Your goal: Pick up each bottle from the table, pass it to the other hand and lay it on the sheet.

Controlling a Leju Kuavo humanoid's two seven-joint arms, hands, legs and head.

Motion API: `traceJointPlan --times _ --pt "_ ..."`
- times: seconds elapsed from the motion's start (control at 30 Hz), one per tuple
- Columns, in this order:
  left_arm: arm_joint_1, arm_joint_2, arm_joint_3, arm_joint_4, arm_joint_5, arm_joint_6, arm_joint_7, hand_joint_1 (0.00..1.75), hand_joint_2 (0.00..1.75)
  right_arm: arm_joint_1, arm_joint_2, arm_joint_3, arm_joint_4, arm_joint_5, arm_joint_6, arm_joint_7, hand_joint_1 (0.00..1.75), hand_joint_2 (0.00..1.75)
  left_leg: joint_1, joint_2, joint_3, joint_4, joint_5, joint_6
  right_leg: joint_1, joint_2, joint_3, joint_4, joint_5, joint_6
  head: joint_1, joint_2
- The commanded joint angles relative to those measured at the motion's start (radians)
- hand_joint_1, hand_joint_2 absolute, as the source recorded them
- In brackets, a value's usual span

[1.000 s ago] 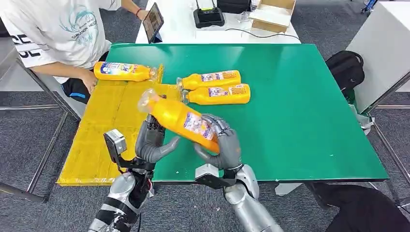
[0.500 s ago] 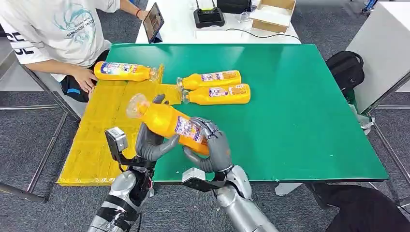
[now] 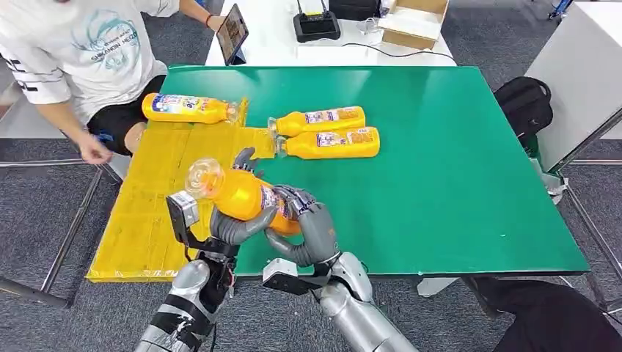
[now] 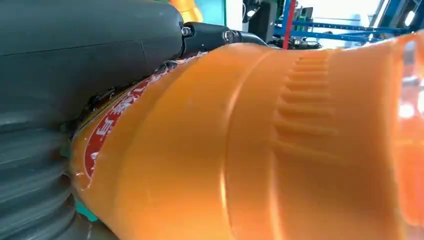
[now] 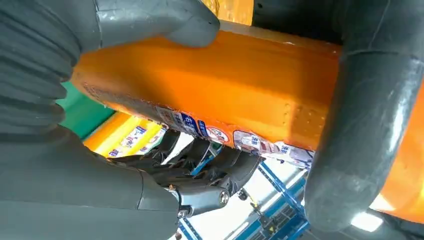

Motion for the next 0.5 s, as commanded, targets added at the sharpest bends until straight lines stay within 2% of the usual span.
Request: traceJointPlan --times 0.03,0.4,0.43,0.47,0.5 --pt "-0.033 -0.014 0.004 0.008 0.024 -0.003 -0.006 1.75 1.75 -0.017 -0.002 0.081 0.102 -0.016 0.037 -0.012 1.75 1.75 0.001 -0.001 0.002 0.0 -0.001 0.001 0.001 -0.002 0.003 -0.001 -0.001 -0.002 0.0 0.0" --pt "-0.035 -0.013 0.004 0.0 0.02 0.01 -0.009 1.75 1.75 -0.018 -0.003 0.078 0.094 -0.027 0.039 -0.006 1.75 1.75 0.001 -0.001 0.003 0.0 -0.001 0.001 0.002 -0.003 0.004 -0.001 -0.001 -0.003 0.0 0.0" --pt "-0.036 -0.013 0.004 -0.001 0.02 0.01 -0.009 1.75 1.75 -0.017 -0.003 0.075 0.093 -0.028 0.033 -0.006 0.93 1.75 0.001 -0.001 0.003 0.0 -0.001 0.001 0.002 -0.003 0.004 -0.001 -0.002 -0.003 0.0 0.0" --pt "-0.037 -0.012 0.004 -0.003 0.017 0.012 -0.012 1.75 1.75 -0.017 -0.001 0.069 0.09 -0.034 0.028 -0.006 0.0 1.75 0.001 -0.001 0.002 0.0 -0.001 0.001 0.001 -0.002 0.003 -0.001 -0.001 -0.002 0.0 0.0" --pt "-0.039 -0.011 0.005 -0.004 0.014 0.017 -0.013 1.75 1.75 -0.017 0.002 0.06 0.087 -0.043 0.023 -0.005 0.0 1.75 0.001 -0.001 0.003 0.0 -0.001 0.001 0.001 -0.003 0.004 -0.001 -0.002 -0.003 0.0 0.0"
